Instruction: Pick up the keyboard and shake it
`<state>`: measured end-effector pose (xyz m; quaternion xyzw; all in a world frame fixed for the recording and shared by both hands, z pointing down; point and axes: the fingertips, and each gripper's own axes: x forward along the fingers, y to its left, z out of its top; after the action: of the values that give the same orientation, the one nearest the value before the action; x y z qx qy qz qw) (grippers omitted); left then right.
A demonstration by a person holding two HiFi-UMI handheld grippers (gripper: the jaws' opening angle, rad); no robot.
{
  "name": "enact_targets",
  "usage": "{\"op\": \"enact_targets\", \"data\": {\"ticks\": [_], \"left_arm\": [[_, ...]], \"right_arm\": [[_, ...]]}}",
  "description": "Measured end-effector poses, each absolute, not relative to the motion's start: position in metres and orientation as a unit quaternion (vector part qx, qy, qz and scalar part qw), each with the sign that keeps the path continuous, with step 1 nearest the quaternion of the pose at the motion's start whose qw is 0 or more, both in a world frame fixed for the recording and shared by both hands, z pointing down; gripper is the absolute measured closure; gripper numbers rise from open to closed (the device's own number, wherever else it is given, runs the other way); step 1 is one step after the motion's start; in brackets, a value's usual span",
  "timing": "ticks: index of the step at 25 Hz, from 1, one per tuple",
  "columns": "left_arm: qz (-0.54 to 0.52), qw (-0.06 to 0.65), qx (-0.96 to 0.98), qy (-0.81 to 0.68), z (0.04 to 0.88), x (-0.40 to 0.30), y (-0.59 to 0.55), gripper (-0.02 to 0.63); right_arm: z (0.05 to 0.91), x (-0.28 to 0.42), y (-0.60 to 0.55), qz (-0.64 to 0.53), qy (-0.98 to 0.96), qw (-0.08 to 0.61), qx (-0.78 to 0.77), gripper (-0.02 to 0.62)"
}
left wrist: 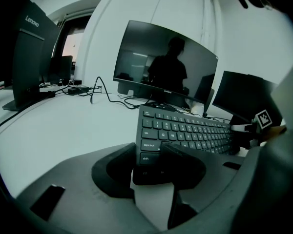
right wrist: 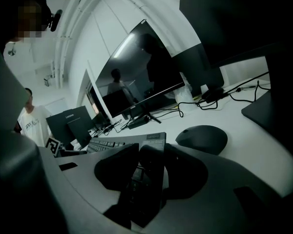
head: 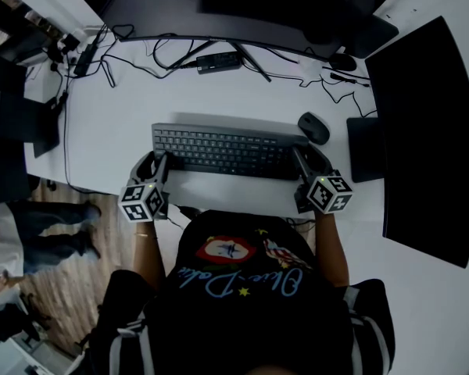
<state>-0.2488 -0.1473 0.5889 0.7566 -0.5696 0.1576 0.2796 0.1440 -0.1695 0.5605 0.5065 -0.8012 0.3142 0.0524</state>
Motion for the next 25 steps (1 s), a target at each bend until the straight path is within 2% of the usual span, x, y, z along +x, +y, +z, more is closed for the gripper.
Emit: {"op": "enact_targets", "data": {"ticks": [25], "left_arm": [[0.192, 0.312, 0.741, -0.562, 0.612, -0.244, -0.153, 0.457]], "right_arm": [[0.593, 0.146, -0.181, 0.367, -0.767, 0.133, 0.509, 0.445]]}}
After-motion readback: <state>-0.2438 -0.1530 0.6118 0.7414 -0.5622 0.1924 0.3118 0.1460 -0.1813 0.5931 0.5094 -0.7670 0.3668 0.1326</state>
